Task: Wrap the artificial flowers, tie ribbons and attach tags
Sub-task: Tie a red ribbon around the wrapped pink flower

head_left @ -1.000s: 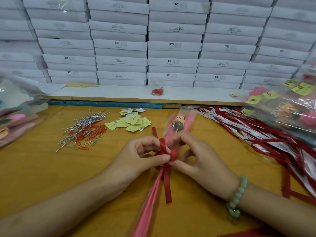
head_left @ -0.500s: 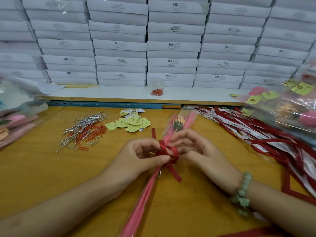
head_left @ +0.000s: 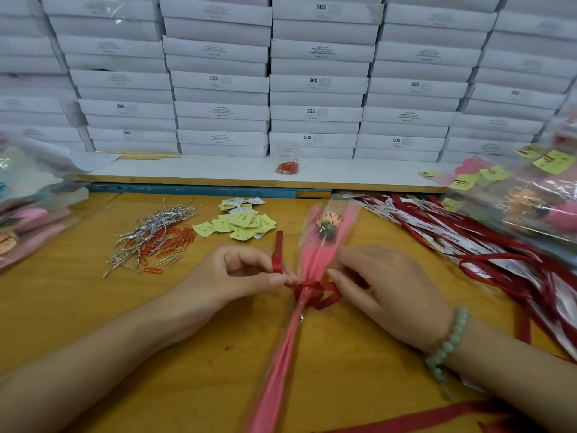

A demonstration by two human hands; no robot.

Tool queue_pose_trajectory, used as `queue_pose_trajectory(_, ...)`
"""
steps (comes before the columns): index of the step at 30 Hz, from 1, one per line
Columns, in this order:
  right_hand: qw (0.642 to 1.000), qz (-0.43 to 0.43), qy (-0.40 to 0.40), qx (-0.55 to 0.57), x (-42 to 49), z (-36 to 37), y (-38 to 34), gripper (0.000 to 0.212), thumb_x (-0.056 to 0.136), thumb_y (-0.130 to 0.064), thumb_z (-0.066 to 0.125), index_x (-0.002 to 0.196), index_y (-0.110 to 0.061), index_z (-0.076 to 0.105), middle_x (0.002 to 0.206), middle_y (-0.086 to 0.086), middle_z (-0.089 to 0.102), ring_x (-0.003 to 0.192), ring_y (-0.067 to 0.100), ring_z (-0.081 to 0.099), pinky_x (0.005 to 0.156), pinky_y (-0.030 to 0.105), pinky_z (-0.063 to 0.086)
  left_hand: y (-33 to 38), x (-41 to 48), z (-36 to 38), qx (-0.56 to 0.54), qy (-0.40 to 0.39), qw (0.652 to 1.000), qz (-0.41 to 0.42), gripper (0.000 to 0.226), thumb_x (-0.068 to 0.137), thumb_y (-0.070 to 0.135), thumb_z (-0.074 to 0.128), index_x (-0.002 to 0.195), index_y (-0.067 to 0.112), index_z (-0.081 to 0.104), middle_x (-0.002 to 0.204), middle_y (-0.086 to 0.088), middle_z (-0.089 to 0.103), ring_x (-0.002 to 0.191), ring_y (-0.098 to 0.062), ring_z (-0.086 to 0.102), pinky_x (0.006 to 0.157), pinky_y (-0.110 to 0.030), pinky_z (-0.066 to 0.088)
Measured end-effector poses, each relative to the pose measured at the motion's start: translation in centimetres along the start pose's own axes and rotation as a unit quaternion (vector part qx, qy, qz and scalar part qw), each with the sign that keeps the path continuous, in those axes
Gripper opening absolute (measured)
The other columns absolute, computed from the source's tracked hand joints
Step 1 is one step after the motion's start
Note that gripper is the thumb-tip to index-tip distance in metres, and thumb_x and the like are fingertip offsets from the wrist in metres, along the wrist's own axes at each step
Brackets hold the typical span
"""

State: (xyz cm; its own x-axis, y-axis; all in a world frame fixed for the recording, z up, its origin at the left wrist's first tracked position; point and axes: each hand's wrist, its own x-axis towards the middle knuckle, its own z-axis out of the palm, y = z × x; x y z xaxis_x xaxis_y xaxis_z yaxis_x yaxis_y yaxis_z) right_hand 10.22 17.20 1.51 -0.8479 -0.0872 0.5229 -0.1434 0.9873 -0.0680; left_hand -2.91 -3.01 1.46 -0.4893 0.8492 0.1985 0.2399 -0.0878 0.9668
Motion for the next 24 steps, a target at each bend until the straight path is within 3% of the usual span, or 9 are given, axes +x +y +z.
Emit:
queue_pose_trajectory(4,0.999,-0.030,0.002,-0.013,0.0,0.3,0.4,0.032,0.095,-0.037,0.050,0.068,-0.019,0.050,0.058,-0.013,0.044,0.051,0.007,0.039,0.054,0.023,0.036,-0.3,0.2,-0.6,-0.012,-0.002,1.000,-0.029,0.027,0.074,0.033,0.075,0.082,0.007,0.074,0.095,-0.010,0.075,0.102,-0.031,0.068,0.087,-0.034,0.055)
queue_pose_trajectory(7,0.997,-0.065,-0.001,-0.039,0.1,0.2,0.6,0.039,0.094,-0.043,0.044,0.062,-0.021,0.050,0.054,-0.012,0.046,0.050,0.006,0.040,0.056,0.025,0.042,-0.3,0.2,-0.6,-0.040,-0.009,0.998,-0.039,0.021,0.075,0.033,0.074,0.079,0.013,0.076,0.091,-0.011,0.074,0.096,-0.028,0.070,0.082,-0.029,0.057)
queue_pose_trajectory(12,0.994,-0.093,0.000,-0.057,0.3,0.0,1.6,0.041,0.091,-0.039,0.052,0.056,-0.020,0.046,0.050,-0.014,0.036,0.047,0.005,0.032,0.061,0.027,0.046,-0.3,0.3,-0.5,-0.049,-0.026,0.998,-0.035,0.019,0.078,0.031,0.071,0.071,0.013,0.073,0.081,-0.011,0.070,0.089,-0.029,0.070,0.079,-0.028,0.057)
queue_pose_trajectory(17,0.991,-0.111,-0.041,-0.065,0.0,-0.2,2.3,0.037,0.091,-0.035,0.049,0.058,-0.022,0.040,0.048,-0.011,0.036,0.040,0.006,0.033,0.038,0.026,0.037,-0.4,0.2,-0.5,-0.055,-0.034,0.997,-0.036,0.021,0.079,0.030,0.069,0.067,0.013,0.069,0.072,-0.008,0.066,0.083,-0.026,0.070,0.071,-0.022,0.055)
queue_pose_trajectory(24,0.984,-0.149,-0.065,-0.072,-0.1,-0.1,3.0,0.035,0.079,-0.018,0.063,0.054,-0.020,0.039,0.045,-0.006,0.040,0.040,0.009,0.027,0.039,0.022,0.028,-0.5,0.2,-0.5,-0.032,-0.031,0.998,-0.036,0.027,0.079,0.032,0.068,0.063,0.010,0.063,0.065,-0.010,0.061,0.073,-0.024,0.068,0.066,-0.023,0.052)
